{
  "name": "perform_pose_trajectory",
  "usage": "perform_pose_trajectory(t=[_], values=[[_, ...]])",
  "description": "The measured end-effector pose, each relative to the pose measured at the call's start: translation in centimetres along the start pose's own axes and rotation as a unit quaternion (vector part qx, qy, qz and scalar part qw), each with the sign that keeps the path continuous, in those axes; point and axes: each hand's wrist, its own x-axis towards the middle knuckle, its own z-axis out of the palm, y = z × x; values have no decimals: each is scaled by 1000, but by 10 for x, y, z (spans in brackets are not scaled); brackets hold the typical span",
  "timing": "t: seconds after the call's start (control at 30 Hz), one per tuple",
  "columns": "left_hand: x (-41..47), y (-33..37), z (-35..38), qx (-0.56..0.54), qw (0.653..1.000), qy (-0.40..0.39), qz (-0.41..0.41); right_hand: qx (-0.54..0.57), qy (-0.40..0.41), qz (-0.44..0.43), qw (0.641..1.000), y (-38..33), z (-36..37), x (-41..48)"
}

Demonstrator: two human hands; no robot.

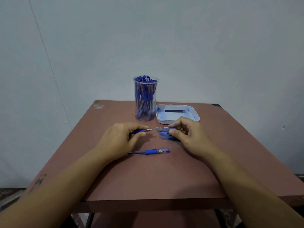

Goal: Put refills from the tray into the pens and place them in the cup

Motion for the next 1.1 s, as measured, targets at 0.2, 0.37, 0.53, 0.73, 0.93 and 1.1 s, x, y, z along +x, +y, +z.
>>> perform_pose_trajectory(t=[0.2,0.37,0.53,0.73,0.93,1.1], values=[[-1,1,2,14,998,-10,58,-109,-39,-50,992,2,0,-4],[-3,2,0,39,996,17,81,-179,-87,-68,978,1,3,-4],[-3,-1,-2,27,996,28,79,-202,-94,-72,972,5,4,-4],[0,-4,1,-11,995,24,99,-116,-11,-98,988,-4,11,-2],[3,-5,2,1,991,37,132,-118,-3,-130,985,-8,21,2],[3,-6,2,-1,990,50,130,-74,-11,-117,990,-7,22,1]])
